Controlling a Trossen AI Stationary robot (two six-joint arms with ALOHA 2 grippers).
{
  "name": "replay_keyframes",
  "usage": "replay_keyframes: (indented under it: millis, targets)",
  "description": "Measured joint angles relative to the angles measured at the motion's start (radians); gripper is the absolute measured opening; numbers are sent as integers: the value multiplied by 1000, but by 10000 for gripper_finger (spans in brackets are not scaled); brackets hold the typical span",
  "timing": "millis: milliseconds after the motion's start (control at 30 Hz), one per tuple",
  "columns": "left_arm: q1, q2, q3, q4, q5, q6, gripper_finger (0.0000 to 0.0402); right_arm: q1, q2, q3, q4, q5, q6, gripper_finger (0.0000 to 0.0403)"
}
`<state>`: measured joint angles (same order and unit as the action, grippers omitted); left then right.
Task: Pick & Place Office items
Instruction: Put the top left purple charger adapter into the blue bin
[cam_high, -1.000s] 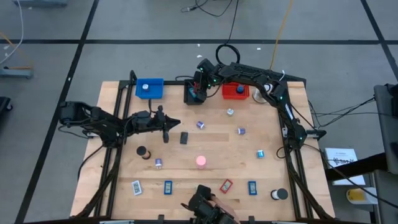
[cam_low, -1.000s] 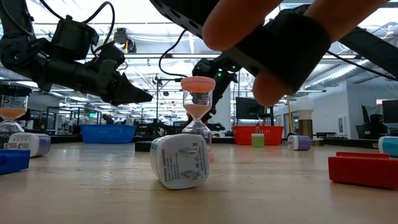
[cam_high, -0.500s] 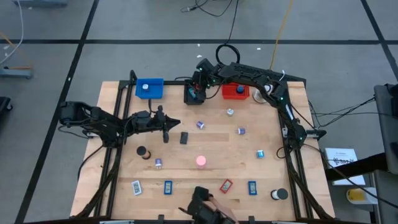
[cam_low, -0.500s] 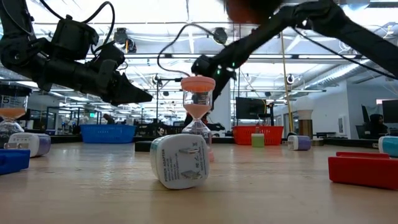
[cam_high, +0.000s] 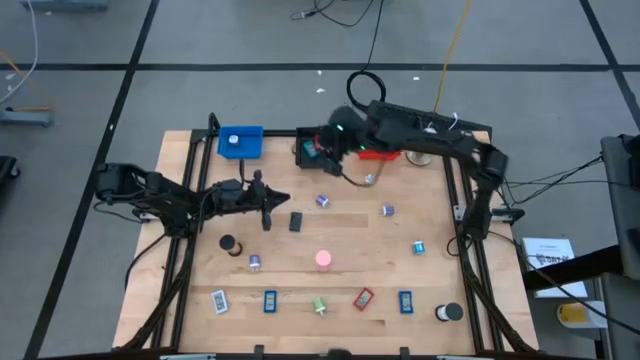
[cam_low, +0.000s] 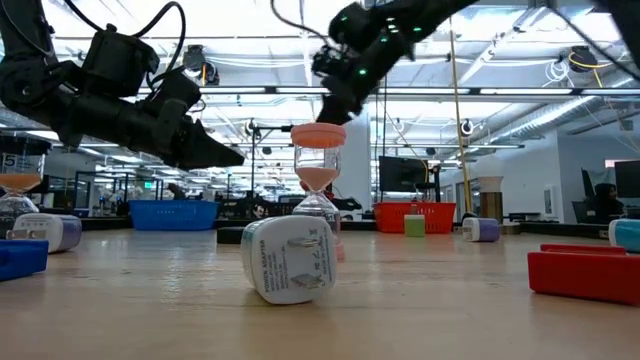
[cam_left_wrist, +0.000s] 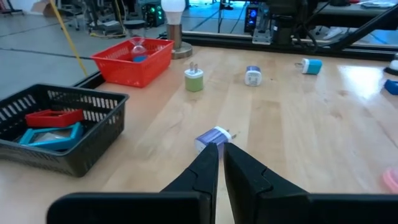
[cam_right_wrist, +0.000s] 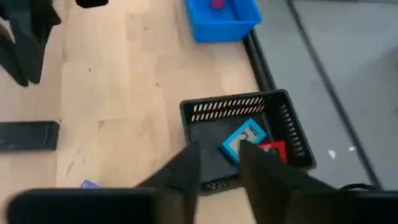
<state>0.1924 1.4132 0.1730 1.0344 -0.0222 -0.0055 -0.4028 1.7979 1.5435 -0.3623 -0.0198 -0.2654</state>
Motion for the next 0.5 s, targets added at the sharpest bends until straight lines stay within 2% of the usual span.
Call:
replay_keyframes:
  millis: [67,133,300,500]
  targets:
    - [-7,0,0,0,0,-7,31,21,-86,-130,65,-2,25,32]
    - [-12,0,0,1,1,-16,31,43,-174,-249,151,-2,64,9]
    - [-14,0,28,-25,0,-41,31,89,-385,-515,310,-3,184,14]
    - [-30,0,123,-196,-6,-37,31,133,-592,-781,537,0,253,3]
